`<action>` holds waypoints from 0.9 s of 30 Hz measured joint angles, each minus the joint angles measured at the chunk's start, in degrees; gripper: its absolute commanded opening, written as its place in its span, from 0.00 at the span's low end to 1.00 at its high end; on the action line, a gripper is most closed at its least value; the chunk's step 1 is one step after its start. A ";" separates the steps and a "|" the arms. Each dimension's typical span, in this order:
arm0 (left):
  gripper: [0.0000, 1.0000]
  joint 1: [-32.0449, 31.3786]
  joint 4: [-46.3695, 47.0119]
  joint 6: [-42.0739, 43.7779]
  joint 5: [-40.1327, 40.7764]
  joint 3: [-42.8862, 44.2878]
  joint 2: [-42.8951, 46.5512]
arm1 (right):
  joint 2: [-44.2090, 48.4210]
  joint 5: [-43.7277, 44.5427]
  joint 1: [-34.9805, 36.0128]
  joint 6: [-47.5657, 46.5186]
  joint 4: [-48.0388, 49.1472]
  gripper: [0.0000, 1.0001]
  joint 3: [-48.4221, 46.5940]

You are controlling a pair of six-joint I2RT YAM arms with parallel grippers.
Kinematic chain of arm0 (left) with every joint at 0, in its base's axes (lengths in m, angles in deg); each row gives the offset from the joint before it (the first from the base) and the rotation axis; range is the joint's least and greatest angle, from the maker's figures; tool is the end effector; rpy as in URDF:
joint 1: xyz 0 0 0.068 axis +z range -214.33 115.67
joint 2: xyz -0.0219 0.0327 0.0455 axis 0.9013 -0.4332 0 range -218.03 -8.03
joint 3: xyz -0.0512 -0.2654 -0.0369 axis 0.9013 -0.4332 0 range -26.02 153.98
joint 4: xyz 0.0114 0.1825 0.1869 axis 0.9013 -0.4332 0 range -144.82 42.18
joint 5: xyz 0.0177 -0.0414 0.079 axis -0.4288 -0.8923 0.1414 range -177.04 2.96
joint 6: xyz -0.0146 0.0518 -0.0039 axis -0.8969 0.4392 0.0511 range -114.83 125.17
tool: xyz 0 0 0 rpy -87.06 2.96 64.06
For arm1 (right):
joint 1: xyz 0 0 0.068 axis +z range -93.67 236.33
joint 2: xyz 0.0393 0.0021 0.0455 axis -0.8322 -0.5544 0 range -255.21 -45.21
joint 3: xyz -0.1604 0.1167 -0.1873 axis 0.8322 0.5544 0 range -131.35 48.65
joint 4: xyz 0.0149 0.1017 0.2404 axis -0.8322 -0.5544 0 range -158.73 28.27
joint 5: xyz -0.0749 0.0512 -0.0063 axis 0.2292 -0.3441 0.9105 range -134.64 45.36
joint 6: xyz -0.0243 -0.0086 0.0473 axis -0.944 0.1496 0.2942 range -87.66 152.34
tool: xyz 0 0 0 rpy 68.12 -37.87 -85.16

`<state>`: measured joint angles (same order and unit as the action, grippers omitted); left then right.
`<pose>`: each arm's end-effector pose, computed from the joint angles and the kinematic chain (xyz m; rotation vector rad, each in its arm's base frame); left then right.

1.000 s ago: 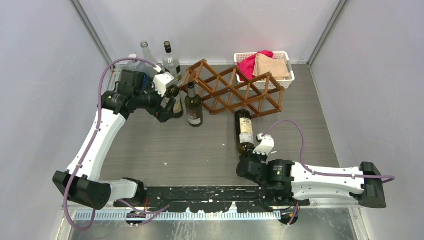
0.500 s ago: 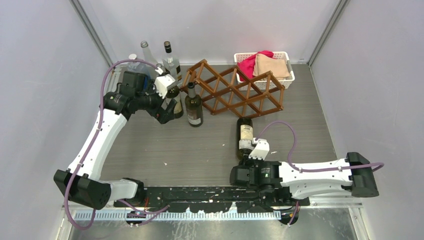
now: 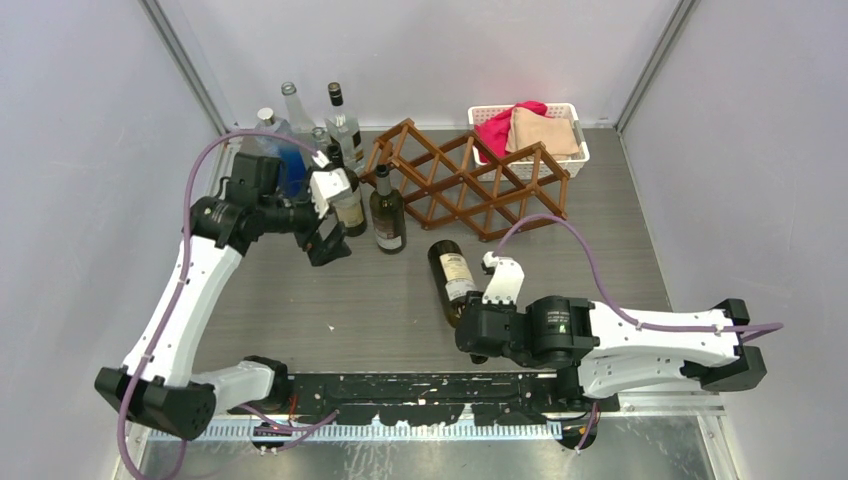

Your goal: Take the wine bottle off the wine rack

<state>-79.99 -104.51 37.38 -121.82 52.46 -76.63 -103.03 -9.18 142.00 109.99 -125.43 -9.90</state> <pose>0.2116 -0.0805 0.3851 1.1719 1.9501 -0.5713 0.0335 0.1685 0.3084 0.0162 2.4350 0.4646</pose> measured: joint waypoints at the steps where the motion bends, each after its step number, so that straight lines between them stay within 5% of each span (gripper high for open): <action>1: 1.00 -0.24 -0.24 1.36 -1.05 -0.24 0.98 | -0.76 -1.44 -0.02 -0.83 -1.11 0.01 -1.95; 12: 1.00 -9.33 -0.15 15.30 -6.62 -11.93 14.49 | -13.90 -18.64 -7.56 -12.83 -5.44 0.01 -22.62; 20: 1.00 -17.55 10.62 16.22 -6.73 -26.08 25.66 | -20.90 -30.18 -14.05 -18.71 -4.92 0.01 -29.51; 27: 1.00 -23.15 19.23 15.85 -3.74 -30.91 26.45 | -25.03 -39.39 -18.86 -20.37 -1.62 0.01 -32.06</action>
<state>-103.14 -85.27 53.23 -125.56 21.55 -50.18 -128.05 -48.56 123.14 89.62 -127.05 -41.96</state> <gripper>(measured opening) 0.994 0.415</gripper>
